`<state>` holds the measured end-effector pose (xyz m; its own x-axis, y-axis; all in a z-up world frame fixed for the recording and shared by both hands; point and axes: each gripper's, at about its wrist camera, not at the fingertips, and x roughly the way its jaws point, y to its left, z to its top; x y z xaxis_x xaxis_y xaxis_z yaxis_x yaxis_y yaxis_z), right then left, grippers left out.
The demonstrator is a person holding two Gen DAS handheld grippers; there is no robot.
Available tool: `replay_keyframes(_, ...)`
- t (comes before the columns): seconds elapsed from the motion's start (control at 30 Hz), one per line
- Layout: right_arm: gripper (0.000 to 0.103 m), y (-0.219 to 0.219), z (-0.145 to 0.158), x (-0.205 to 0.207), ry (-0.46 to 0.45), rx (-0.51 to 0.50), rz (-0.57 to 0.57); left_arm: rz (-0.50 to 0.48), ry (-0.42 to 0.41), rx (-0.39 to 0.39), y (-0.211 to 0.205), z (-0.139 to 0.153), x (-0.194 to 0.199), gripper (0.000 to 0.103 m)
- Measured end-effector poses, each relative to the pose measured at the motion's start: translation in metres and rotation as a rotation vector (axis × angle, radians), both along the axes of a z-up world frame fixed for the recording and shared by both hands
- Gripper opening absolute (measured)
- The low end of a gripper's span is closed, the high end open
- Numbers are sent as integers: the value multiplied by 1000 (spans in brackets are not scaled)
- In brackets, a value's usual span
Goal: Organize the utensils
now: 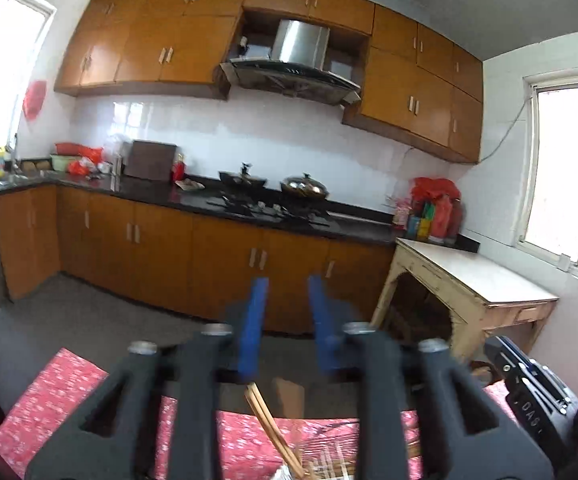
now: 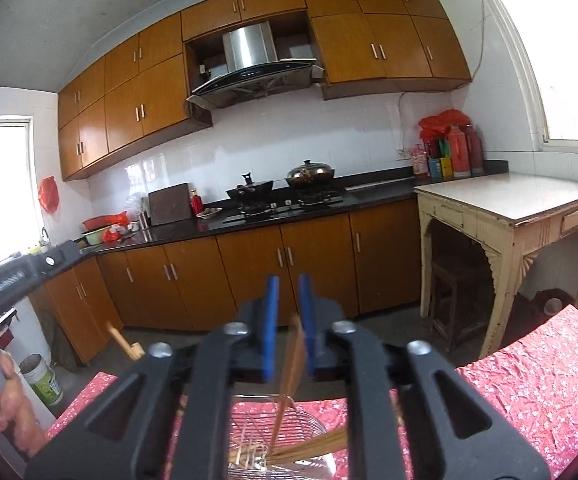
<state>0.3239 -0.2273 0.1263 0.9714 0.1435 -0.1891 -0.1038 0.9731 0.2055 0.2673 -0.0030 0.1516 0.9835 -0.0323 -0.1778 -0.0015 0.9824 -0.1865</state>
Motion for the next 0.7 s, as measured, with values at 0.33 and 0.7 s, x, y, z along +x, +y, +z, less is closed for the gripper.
replay_keyframes(0.33,34,-16,20,-37,-21,-6,-43,58,-32,22,22,21,-38,52)
replay_keyframes(0.7,52,-25,17,-98,11,-13,-47,52,21,37,37,7,-87,65)
